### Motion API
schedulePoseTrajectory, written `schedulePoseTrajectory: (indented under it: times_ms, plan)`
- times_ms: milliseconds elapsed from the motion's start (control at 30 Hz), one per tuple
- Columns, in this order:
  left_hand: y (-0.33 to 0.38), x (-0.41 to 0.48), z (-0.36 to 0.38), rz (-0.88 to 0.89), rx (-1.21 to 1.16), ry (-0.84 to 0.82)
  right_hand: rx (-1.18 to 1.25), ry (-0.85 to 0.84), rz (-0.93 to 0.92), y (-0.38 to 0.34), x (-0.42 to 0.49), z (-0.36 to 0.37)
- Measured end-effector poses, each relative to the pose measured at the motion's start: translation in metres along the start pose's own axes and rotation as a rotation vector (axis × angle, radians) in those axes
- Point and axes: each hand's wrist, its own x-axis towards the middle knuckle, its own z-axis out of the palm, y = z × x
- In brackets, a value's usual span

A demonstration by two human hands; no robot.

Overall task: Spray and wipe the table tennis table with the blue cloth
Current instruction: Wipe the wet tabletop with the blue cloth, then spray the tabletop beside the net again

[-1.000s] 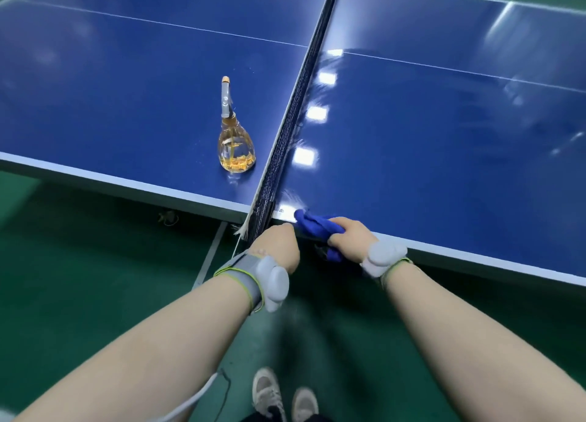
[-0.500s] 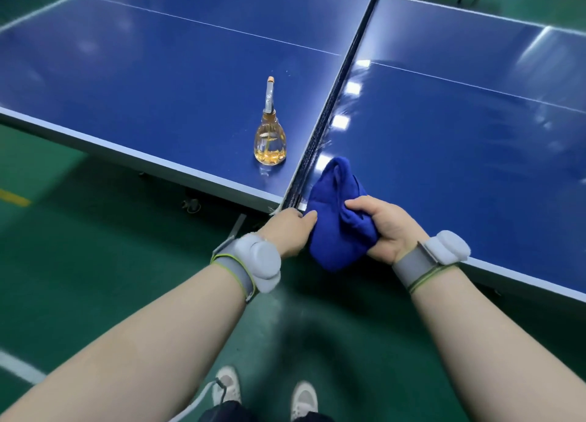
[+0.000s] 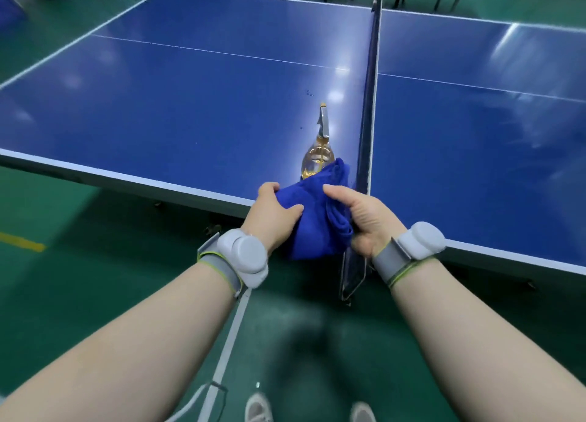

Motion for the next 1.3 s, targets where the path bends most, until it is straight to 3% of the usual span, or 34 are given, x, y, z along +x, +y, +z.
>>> schedulePoseTrajectory:
  times_ms: [333, 633, 800, 933, 1100, 1300]
  plan:
    - [-0.034, 0.044, -0.037, 0.038, 0.157, -0.15, -0.173, 0.314, -0.002, 0.046, 0.046, 0.042]
    - [-0.004, 0.103, -0.03, -0.032, 0.27, -0.19, -0.353, 0.528, -0.085, 0.015, 0.095, 0.034]
    - [0.024, 0.134, -0.021, 0.02, 0.281, -0.192, -0.49, 0.613, -0.03, -0.003, 0.127, 0.015]
    - [0.033, 0.154, -0.008, 0.053, 0.201, -0.225, -0.49, 0.666, -0.011, -0.009, 0.143, 0.011]
    - [0.046, 0.186, 0.01, 0.127, 0.143, -0.277, -0.316, 0.69, 0.006, -0.011, 0.165, 0.005]
    - [0.063, 0.229, 0.031, 0.196, 0.184, -0.353, -0.323, 0.717, 0.05, -0.02, 0.187, 0.005]
